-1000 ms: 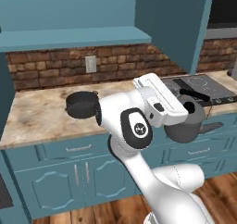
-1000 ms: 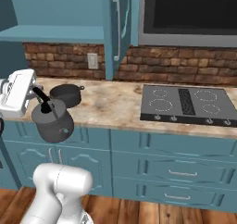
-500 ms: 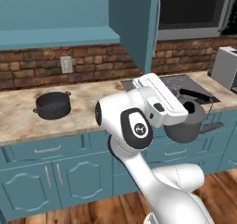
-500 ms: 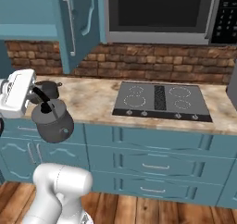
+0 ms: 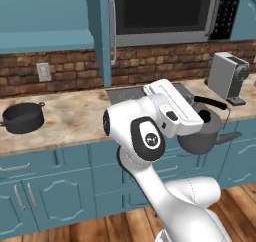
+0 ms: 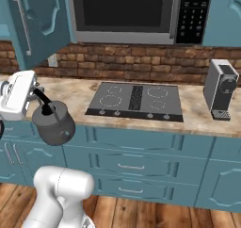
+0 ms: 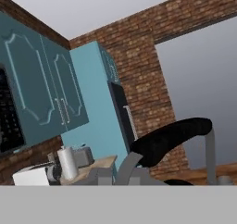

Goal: Pick the kettle from the cabinet and place it on a stove burner. Then pick the pot from the counter and place it on another stove burner. Finally, turn both burners on.

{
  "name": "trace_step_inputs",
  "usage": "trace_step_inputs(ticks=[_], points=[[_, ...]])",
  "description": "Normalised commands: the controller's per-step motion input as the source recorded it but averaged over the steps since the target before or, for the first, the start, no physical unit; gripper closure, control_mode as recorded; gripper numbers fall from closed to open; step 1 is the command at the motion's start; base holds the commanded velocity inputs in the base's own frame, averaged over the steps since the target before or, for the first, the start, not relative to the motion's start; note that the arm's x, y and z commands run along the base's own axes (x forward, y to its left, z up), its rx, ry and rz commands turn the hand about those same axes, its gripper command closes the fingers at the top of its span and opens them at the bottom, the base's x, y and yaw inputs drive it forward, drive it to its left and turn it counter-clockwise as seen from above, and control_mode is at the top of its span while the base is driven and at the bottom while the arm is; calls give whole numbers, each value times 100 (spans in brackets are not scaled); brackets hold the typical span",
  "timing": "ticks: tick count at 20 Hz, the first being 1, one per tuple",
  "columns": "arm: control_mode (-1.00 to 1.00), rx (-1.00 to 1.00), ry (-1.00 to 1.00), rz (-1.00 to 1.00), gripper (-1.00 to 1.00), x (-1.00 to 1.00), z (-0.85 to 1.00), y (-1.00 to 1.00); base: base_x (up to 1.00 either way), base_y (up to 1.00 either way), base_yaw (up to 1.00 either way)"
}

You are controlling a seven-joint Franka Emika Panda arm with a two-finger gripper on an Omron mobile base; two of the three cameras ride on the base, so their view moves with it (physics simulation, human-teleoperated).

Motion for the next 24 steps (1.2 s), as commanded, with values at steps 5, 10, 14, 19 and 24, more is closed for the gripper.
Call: trace_step_inputs(ticks=[5,10,14,19,24], points=[[100,0,0,0,100,0,0,0,0,-59,10],[100,0,0,0,100,0,0,0,8,-46,19],[100,0,0,0,100,0,0,0,15,-41,22],[100,0,0,0,100,0,0,0,22,-36,21],[100,0,0,0,100,0,0,0,34,-29,18]])
